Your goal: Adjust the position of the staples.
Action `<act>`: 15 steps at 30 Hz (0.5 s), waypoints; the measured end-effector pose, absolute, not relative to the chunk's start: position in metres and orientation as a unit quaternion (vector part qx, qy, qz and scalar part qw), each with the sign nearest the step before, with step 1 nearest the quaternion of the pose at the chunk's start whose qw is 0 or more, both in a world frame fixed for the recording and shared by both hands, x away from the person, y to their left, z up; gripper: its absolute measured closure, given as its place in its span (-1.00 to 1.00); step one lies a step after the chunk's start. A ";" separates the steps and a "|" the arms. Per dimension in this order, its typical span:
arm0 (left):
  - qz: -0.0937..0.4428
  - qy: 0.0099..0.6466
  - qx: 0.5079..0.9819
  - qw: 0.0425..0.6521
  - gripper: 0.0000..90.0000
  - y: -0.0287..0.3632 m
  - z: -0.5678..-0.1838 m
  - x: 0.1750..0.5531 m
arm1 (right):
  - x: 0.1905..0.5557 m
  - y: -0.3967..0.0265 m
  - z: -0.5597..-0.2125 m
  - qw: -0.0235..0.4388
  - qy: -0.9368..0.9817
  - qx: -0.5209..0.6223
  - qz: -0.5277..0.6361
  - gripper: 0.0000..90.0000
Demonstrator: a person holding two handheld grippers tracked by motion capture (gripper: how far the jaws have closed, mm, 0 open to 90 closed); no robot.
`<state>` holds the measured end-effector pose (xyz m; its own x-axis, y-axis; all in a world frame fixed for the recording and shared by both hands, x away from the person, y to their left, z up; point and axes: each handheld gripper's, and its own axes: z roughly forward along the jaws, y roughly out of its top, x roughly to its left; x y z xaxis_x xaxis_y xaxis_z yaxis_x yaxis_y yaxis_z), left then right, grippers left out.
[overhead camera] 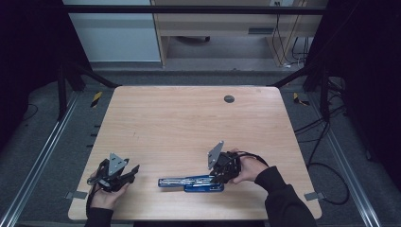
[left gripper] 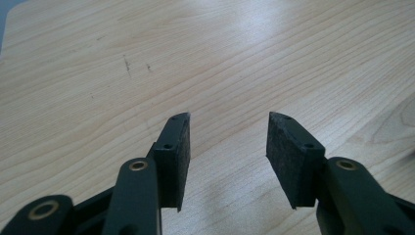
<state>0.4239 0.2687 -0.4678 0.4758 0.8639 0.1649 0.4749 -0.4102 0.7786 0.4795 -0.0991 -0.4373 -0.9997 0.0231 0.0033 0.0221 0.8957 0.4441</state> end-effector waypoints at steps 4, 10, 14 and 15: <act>0.286 0.425 0.788 0.341 0.15 0.268 -0.467 0.424 | 0.479 -0.104 -0.434 0.014 0.966 0.032 0.255 0.56; 0.283 0.423 0.788 0.347 0.15 0.266 -0.467 0.423 | 0.477 -0.113 -0.429 0.047 0.954 0.075 0.286 0.55; 0.277 0.422 0.787 0.354 0.18 0.264 -0.465 0.421 | 0.473 -0.120 -0.427 0.063 0.940 0.118 0.314 0.60; 0.275 0.422 0.787 0.357 0.18 0.264 -0.465 0.421 | 0.472 -0.121 -0.428 0.068 0.936 0.128 0.321 0.62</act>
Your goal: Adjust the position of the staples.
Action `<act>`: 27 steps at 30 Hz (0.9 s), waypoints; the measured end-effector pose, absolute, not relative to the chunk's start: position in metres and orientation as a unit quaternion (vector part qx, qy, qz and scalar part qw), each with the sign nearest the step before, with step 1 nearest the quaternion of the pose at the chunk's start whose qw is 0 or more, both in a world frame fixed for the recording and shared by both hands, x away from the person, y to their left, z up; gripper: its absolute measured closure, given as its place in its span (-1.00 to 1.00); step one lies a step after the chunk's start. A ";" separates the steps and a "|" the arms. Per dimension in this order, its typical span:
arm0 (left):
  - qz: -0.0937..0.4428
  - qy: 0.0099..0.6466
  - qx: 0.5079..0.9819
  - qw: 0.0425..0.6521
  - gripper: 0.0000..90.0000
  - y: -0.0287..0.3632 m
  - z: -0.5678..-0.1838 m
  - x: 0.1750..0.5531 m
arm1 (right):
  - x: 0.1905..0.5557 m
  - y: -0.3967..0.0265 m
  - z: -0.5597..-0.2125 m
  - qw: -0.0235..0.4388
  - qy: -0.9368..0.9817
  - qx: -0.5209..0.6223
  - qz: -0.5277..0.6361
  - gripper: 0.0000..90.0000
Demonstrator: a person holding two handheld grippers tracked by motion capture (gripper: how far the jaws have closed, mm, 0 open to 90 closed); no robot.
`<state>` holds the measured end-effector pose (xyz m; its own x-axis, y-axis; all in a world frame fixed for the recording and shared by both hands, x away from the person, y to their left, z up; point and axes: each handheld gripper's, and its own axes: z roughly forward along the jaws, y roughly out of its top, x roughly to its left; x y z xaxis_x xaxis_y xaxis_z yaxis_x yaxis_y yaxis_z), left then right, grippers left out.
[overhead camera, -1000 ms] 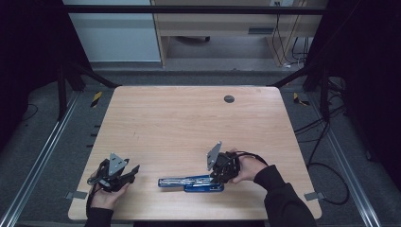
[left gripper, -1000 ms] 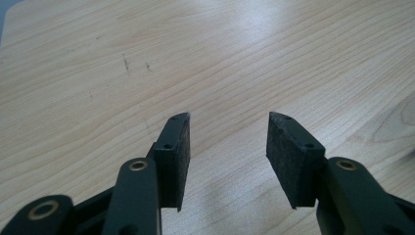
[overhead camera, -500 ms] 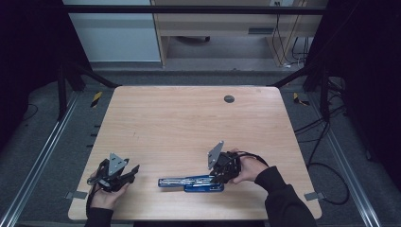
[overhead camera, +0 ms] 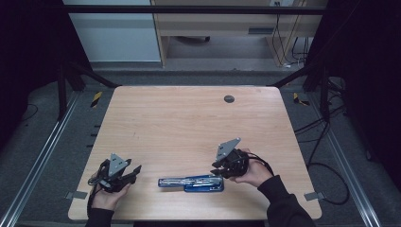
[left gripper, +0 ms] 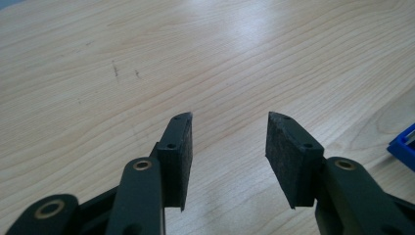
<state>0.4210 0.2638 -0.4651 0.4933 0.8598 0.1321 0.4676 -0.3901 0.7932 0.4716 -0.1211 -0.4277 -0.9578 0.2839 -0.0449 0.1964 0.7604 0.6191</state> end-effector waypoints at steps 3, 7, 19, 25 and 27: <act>0.271 0.420 0.787 0.361 0.19 0.262 -0.465 0.420 | 0.466 -0.125 -0.428 0.082 0.925 0.156 0.337 0.68; 0.263 0.413 0.790 0.368 0.21 0.259 -0.463 0.419 | 0.459 -0.133 -0.427 0.103 0.905 0.188 0.367 0.77; 0.245 0.366 0.806 0.396 0.23 0.248 -0.453 0.416 | 0.439 -0.162 -0.433 0.136 0.855 0.257 0.430 0.97; 0.227 0.346 0.814 0.408 0.21 0.240 -0.450 0.414 | 0.430 -0.171 -0.440 0.136 0.842 0.280 0.441 1.00; 0.228 0.341 0.817 0.406 0.20 0.238 -0.449 0.413 | 0.427 -0.173 -0.443 0.132 0.841 0.285 0.441 1.00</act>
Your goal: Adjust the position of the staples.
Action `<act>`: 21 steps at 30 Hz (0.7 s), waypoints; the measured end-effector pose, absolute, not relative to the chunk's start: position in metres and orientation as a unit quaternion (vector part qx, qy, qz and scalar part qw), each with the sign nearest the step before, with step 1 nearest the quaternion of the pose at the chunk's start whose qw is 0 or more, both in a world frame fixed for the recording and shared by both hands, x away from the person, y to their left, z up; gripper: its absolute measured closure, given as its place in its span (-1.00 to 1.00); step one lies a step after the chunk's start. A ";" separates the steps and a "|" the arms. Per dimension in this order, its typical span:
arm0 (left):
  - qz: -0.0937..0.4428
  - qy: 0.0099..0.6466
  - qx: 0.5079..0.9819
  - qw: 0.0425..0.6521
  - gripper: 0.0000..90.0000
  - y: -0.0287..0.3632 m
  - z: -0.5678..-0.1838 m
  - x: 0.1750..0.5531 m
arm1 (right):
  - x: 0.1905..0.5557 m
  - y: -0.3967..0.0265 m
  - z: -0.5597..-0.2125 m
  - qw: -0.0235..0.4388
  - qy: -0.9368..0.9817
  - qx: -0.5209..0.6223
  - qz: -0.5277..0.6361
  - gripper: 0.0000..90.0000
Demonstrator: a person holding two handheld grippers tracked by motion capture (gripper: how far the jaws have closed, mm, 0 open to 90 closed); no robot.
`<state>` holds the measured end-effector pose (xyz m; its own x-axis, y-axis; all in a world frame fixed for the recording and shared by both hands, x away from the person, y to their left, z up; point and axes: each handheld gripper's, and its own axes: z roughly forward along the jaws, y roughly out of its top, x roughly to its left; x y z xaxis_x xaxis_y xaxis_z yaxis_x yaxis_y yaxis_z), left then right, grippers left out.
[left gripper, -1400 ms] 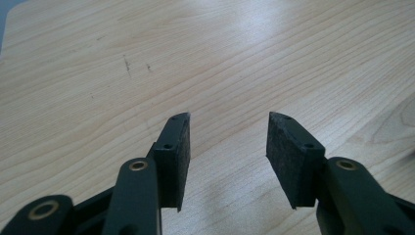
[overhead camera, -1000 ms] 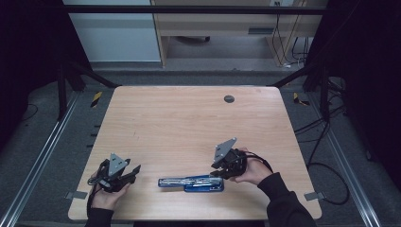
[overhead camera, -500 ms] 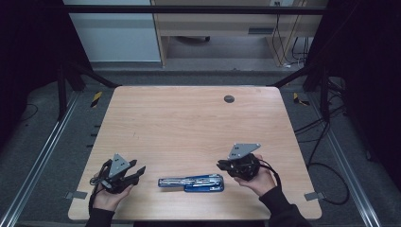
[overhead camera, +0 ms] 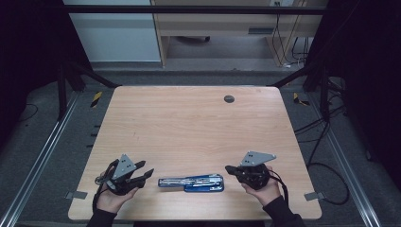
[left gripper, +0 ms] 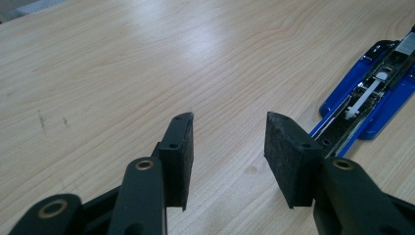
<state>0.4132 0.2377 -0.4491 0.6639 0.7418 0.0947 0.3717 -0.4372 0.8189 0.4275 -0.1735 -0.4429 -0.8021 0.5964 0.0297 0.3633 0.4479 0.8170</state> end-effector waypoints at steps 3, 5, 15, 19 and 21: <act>0.223 0.333 0.820 0.408 0.19 0.235 -0.448 0.412 | 0.424 -0.175 -0.447 0.132 0.840 0.291 0.439 1.00; 0.217 0.326 0.823 0.412 0.18 0.233 -0.447 0.412 | 0.420 -0.176 -0.449 0.137 0.839 0.294 0.437 1.00; 0.176 0.268 0.854 0.410 0.14 0.222 -0.448 0.413 | 0.410 -0.174 -0.459 0.123 0.844 0.296 0.431 1.00; 0.161 0.254 0.864 0.404 0.11 0.217 -0.450 0.414 | 0.407 -0.170 -0.462 0.124 0.846 0.292 0.429 1.00; 0.159 0.249 0.869 0.398 0.10 0.216 -0.451 0.415 | 0.407 -0.167 -0.464 0.118 0.848 0.292 0.427 1.00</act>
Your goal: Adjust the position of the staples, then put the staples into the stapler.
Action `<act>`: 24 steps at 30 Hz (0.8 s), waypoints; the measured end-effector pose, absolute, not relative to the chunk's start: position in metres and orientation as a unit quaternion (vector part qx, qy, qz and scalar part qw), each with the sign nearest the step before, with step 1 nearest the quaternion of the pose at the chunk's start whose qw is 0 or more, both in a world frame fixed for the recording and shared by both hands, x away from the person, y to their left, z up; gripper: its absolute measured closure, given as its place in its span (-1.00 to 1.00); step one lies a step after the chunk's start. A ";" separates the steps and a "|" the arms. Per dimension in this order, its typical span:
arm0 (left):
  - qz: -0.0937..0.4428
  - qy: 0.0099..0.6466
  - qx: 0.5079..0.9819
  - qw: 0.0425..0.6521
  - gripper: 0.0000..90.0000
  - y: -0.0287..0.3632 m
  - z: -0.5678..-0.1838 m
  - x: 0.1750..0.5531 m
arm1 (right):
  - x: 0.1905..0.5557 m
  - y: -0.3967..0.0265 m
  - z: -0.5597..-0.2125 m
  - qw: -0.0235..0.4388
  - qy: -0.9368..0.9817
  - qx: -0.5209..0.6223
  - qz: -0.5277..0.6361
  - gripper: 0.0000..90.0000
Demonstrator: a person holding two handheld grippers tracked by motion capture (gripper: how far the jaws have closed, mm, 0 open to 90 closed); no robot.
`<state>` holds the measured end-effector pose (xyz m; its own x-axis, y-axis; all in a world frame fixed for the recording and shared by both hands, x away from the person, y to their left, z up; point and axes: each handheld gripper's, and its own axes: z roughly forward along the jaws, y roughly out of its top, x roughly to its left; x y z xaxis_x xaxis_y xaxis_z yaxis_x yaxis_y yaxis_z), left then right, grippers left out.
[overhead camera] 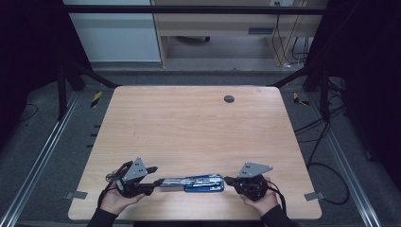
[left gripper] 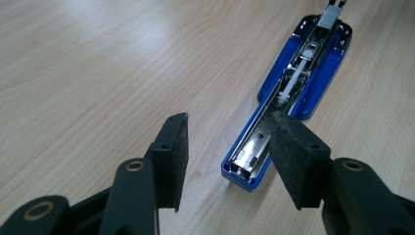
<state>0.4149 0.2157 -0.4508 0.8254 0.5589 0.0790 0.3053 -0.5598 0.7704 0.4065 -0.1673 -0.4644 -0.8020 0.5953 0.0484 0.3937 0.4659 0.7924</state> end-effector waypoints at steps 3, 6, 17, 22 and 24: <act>0.151 0.240 0.875 0.393 0.08 0.213 -0.453 0.415 | 0.405 -0.163 -0.467 0.114 0.852 0.287 0.422 1.00; 0.140 0.231 0.884 0.382 0.06 0.211 -0.457 0.415 | 0.404 -0.159 -0.470 0.107 0.856 0.285 0.418 1.00; 0.116 0.205 0.907 0.348 0.04 0.201 -0.469 0.422 | 0.402 -0.155 -0.479 0.102 0.861 0.283 0.410 1.00; 0.115 0.193 0.917 0.329 0.05 0.197 -0.473 0.426 | 0.403 -0.150 -0.483 0.101 0.865 0.280 0.403 1.00; 0.113 0.190 0.918 0.328 0.06 0.196 -0.474 0.427 | 0.404 -0.149 -0.484 0.099 0.865 0.283 0.402 1.00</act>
